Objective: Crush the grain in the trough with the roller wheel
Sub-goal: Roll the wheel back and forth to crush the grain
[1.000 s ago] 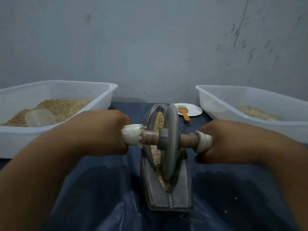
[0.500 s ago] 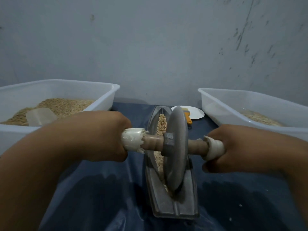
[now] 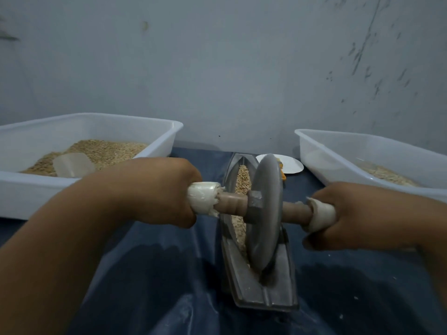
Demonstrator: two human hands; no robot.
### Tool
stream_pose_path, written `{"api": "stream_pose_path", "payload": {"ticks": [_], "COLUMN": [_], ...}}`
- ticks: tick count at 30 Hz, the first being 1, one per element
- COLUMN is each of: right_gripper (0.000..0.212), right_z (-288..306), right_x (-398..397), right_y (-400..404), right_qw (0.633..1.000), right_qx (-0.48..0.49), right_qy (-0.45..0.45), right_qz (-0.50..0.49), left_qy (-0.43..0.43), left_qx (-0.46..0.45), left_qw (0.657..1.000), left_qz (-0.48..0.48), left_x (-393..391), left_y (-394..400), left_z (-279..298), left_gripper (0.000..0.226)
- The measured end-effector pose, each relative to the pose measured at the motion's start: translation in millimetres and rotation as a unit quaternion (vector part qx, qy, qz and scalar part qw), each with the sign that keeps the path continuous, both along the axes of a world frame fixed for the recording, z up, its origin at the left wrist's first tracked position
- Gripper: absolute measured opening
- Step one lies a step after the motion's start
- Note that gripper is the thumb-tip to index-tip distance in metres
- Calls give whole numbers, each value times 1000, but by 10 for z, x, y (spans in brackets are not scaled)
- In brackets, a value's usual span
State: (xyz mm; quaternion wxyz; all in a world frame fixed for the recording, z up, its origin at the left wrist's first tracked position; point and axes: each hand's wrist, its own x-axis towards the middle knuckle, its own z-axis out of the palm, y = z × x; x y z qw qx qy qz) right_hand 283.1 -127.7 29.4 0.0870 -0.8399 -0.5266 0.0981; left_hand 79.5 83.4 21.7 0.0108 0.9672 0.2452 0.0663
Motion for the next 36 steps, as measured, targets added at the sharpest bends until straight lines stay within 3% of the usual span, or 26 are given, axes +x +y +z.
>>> {"api": "stream_pose_path", "payload": {"ticks": [3, 5, 7, 9, 13, 15, 19, 21, 25, 27, 29, 34, 36], "right_gripper": [23, 19, 19, 16, 26, 28, 21, 24, 19, 24, 25, 19, 20], "right_z": [-113, -218, -257, -191, -38, -54, -215, -280, -163, -90, -78, -270, -261], "right_x": [72, 74, 71, 81, 21, 8, 45, 68, 74, 44, 40, 59, 52], "right_y": [169, 325, 395, 326, 24, 6, 288, 359, 177, 70, 56, 345, 353], "right_qw": [996, 979, 968, 980, 1000, 1000, 978, 969, 993, 1000, 1000, 972, 972], "right_qx": [55, 116, 136, 94, 5, 6, 111, 130, 62, 18, 8, 131, 120], "right_qy": [-62, -160, -202, -172, -1, 8, -167, -202, -95, -8, 23, -184, -194], "right_qz": [-28, -60, -64, -41, 0, 0, -49, -57, -23, -8, -4, -67, -61], "left_qy": [-44, -70, -62, -33, -12, -23, -50, -55, -18, -22, -34, -44, -27], "left_qx": [69, 69, 48, 36, 45, 63, 61, 59, 67, 83, 88, 50, 28], "left_qw": [996, 995, 996, 998, 999, 998, 996, 996, 997, 996, 995, 996, 998], "left_qz": [20, 33, 38, 32, 11, 6, 35, 42, 30, 24, 23, 52, 50], "left_x": [129, 207, 222, 166, -3, 17, 185, 208, 73, 16, 37, 188, 168], "left_y": [23, 51, 61, 39, -45, -56, 4, 33, -29, -66, -67, 11, 10], "left_z": [-74, -130, -143, -111, -1, 0, -95, -121, -59, -20, -18, -98, -88], "left_gripper": [18, 20, 19, 18, 21, 20, 20, 19, 18, 18, 20, 21, 19]}}
